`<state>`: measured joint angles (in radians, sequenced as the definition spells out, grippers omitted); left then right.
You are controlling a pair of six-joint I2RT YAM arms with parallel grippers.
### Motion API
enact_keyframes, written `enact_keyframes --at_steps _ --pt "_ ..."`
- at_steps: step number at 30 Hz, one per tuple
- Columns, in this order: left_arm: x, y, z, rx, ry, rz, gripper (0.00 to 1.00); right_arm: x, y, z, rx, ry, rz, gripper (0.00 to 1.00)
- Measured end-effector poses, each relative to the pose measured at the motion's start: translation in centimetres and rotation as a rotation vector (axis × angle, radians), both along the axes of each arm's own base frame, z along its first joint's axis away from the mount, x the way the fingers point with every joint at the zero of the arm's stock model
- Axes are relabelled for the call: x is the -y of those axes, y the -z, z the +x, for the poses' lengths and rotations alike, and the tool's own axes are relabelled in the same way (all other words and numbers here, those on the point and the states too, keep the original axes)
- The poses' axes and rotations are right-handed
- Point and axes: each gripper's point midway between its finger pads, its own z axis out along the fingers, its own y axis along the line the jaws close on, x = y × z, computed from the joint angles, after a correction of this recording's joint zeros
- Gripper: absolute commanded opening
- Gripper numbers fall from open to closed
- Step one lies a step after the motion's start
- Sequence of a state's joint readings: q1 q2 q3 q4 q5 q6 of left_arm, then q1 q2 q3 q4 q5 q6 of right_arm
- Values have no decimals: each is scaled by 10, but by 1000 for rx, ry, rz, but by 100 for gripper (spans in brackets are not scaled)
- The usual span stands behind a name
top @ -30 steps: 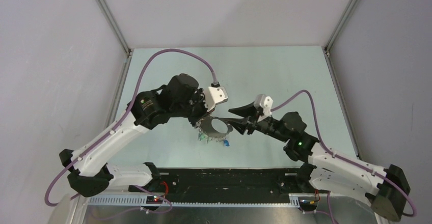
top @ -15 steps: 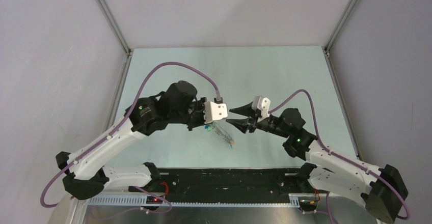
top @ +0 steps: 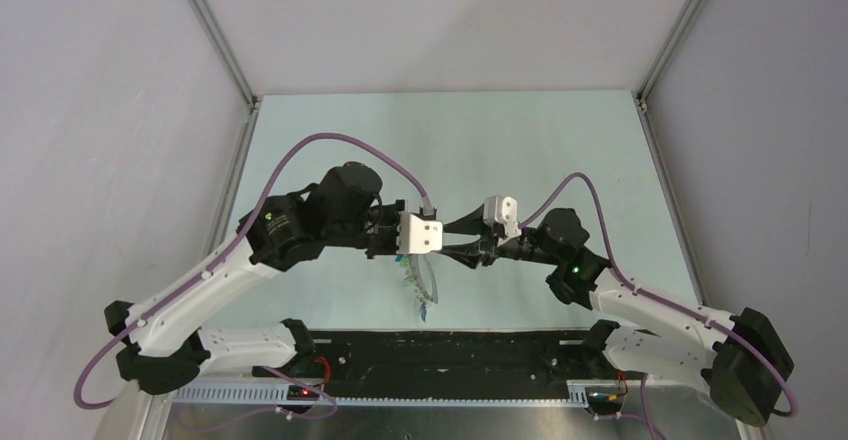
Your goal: Remove the keys from the keyring
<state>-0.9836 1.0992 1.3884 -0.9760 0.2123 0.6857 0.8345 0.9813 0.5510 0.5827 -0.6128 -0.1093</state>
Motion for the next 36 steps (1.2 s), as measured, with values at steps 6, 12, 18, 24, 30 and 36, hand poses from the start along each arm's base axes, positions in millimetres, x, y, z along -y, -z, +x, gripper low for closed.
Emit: enact_keyframes --at_steps 6,12,18,24,30,36 --pt "3 0 -3 20 38 6 0 -8 -8 -6 13 -47 12 43" --pt "5 3 -6 36 68 16 0 -14 -16 -11 21 -80 25 41" --pt "7 1 -9 44 83 13 0 -21 -15 -15 9 -107 19 34" --pt "3 -4 -12 62 89 -3 0 -24 -11 -17 -8 -116 8 3" --pt "-2 -8 -14 82 85 -28 0 -21 -16 -17 -8 -109 15 0" --pt "-3 -1 -12 102 71 -50 0 -14 -20 -17 -38 -82 15 0"
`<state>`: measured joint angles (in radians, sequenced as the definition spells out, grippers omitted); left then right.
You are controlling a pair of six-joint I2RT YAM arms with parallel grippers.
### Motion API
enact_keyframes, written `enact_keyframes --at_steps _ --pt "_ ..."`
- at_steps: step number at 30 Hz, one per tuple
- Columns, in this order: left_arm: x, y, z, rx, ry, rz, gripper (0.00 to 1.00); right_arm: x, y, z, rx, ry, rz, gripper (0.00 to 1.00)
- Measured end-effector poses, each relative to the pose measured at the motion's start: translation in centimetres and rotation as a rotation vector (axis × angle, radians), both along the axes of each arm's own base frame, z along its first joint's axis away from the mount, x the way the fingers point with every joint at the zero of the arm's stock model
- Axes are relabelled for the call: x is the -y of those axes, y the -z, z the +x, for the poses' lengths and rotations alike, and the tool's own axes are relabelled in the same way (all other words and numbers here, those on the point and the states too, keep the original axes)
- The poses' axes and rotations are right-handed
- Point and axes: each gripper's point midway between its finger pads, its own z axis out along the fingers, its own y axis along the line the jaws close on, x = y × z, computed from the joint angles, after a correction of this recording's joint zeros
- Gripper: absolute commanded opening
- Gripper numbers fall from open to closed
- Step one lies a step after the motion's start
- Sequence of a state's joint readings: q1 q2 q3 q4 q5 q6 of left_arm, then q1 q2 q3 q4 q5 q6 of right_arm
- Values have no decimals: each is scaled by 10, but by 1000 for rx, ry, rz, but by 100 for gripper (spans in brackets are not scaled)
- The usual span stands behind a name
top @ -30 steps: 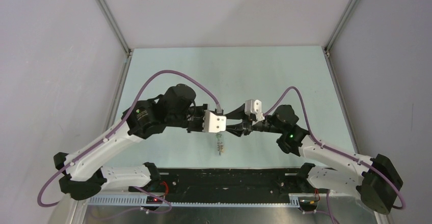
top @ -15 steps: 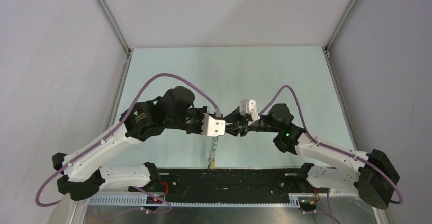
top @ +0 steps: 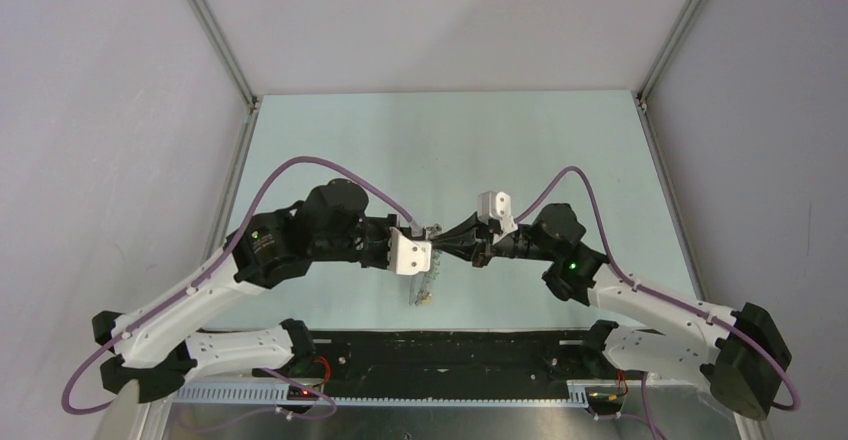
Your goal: Remove the keys from the keyring
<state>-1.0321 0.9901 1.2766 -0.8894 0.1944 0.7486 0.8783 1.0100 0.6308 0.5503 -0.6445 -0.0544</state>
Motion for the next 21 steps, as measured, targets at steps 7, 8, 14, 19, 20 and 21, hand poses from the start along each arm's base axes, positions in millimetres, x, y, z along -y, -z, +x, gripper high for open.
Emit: enact_keyframes --at_steps 7,8,14,19,20,21 --pt "1 17 1 -17 -14 1 0 9 -18 -8 -27 -2 64 0" --pt "2 18 0 -21 -14 -4 0 10 -19 -9 -29 -1 74 0" --pt "4 17 0 -33 -20 -17 0 14 -17 -8 -58 18 109 3" --pt "5 17 -1 -42 -22 -26 0 15 -20 -6 -73 31 129 45" --pt "6 17 -1 -45 -26 -28 0 15 -21 -6 -69 34 133 47" --pt "3 19 -1 -51 -30 -15 0 15 -22 -6 -68 35 135 49"
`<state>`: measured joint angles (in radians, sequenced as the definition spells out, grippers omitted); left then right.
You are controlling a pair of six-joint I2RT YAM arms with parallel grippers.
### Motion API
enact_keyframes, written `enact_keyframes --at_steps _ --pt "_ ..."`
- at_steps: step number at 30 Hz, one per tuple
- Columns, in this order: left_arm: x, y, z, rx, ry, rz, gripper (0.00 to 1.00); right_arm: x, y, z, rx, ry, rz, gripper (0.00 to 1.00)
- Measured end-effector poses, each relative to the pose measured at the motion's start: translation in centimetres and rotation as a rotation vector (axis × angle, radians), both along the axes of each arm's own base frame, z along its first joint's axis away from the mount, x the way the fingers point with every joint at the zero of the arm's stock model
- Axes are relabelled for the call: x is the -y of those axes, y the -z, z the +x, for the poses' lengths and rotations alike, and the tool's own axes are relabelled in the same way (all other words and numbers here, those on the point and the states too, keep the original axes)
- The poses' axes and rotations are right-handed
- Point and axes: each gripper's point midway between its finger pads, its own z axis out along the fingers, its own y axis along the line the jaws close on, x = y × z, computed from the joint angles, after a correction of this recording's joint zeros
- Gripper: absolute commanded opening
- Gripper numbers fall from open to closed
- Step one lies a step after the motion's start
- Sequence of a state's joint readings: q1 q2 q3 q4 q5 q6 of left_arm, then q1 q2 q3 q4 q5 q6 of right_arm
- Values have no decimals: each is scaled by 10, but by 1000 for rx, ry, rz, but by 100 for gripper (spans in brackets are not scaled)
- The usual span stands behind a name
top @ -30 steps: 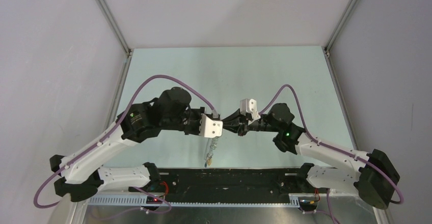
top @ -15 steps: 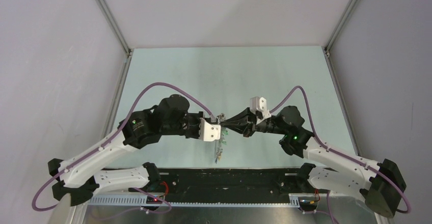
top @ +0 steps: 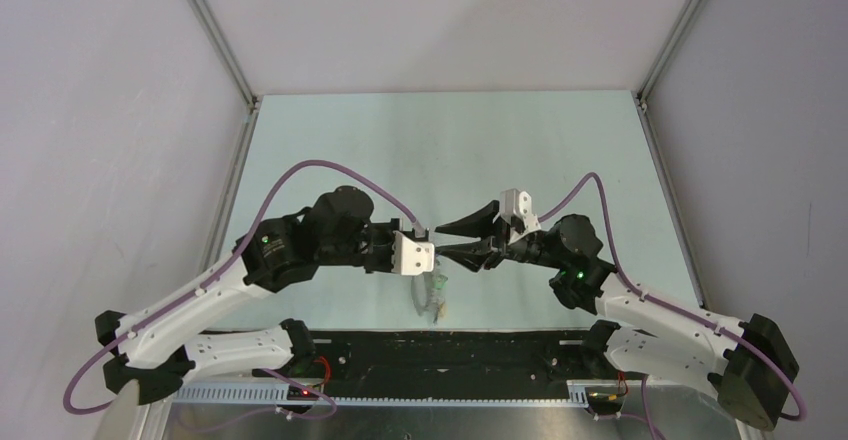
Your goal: Remove the keys from the keyring
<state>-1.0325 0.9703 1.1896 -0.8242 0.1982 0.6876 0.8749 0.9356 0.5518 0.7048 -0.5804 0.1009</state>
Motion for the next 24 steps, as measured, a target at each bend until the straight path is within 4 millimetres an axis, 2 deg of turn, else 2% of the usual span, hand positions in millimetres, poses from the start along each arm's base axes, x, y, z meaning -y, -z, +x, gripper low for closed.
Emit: enact_keyframes --at_steps 15,24 --pt "-8 -14 -8 28 20 -45 0 -3 15 2 92 13 -63 41" --pt "-5 -19 -8 40 39 -51 0 -19 33 0 101 -26 -128 39"
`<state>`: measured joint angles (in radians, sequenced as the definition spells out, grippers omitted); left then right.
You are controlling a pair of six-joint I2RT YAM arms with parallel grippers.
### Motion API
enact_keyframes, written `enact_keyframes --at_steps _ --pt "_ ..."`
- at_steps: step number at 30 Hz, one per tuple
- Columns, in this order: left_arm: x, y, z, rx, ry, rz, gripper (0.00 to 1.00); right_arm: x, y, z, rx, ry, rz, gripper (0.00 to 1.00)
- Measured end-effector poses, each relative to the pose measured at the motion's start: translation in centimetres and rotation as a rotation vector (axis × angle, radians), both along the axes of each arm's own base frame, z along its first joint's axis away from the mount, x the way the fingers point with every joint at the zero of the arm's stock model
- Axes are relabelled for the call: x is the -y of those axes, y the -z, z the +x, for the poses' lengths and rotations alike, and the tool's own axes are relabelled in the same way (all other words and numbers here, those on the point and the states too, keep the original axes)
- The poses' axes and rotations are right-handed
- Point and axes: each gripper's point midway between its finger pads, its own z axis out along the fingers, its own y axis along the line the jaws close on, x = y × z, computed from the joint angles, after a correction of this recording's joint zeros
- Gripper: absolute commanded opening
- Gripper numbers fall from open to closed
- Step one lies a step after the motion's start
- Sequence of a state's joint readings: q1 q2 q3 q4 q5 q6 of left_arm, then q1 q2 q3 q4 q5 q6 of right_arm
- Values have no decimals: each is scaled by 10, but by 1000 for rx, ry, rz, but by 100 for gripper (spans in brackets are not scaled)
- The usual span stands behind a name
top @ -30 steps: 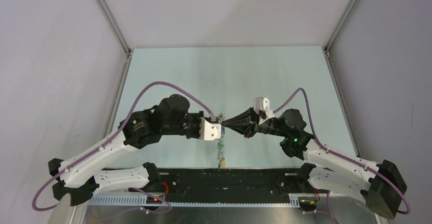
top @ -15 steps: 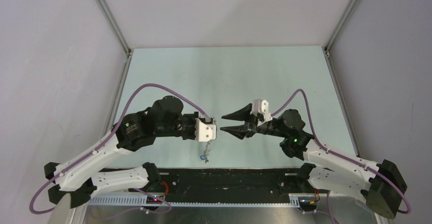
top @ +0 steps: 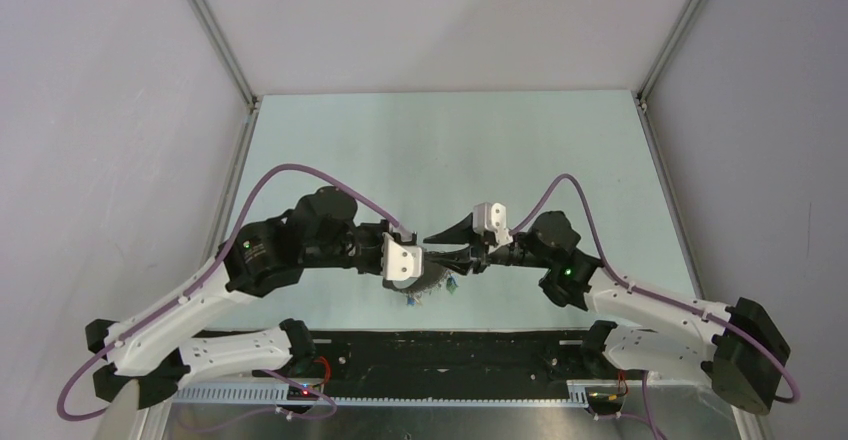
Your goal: Remove the keys from the keyring
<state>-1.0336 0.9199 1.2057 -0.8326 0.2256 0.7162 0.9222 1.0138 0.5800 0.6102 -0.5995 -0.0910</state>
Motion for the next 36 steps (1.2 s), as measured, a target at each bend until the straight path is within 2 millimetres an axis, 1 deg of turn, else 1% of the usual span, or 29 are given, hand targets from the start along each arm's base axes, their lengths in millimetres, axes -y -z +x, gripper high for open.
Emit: enact_keyframes --at_steps 6,9,11,14,17,20,22,25,29,32,34,35,36 --pt "3 -4 -1 7 20 -6 0 -9 -6 -3 37 -22 -6 42" --pt "4 -2 0 13 27 3 0 -11 -6 -3 44 -25 -11 42" --pt "5 0 1 16 30 12 0 -13 -4 -2 47 -26 -16 40" --pt "7 2 2 21 37 23 0 -15 -2 -1 51 -31 -23 28" --pt "6 4 3 26 37 36 0 -16 -1 1 49 -29 -30 22" --pt "5 4 5 40 40 44 0 -16 0 2 46 -32 -34 12" --pt "5 4 7 51 36 50 0 -15 0 3 46 -29 -35 9" --pt "5 3 11 67 25 59 0 -14 -1 7 43 -22 -35 7" --pt "6 2 18 92 13 67 0 -9 -1 17 -4 5 -31 0" --pt "8 0 24 117 -1 66 0 -5 -5 28 -92 37 -7 2" --pt "10 -1 29 137 -13 61 0 -3 -7 35 -184 55 17 9" --pt "10 -1 32 143 -21 60 0 -3 -7 39 -234 64 28 18" --pt "11 -2 36 149 -30 59 0 -3 -7 42 -292 72 40 22"
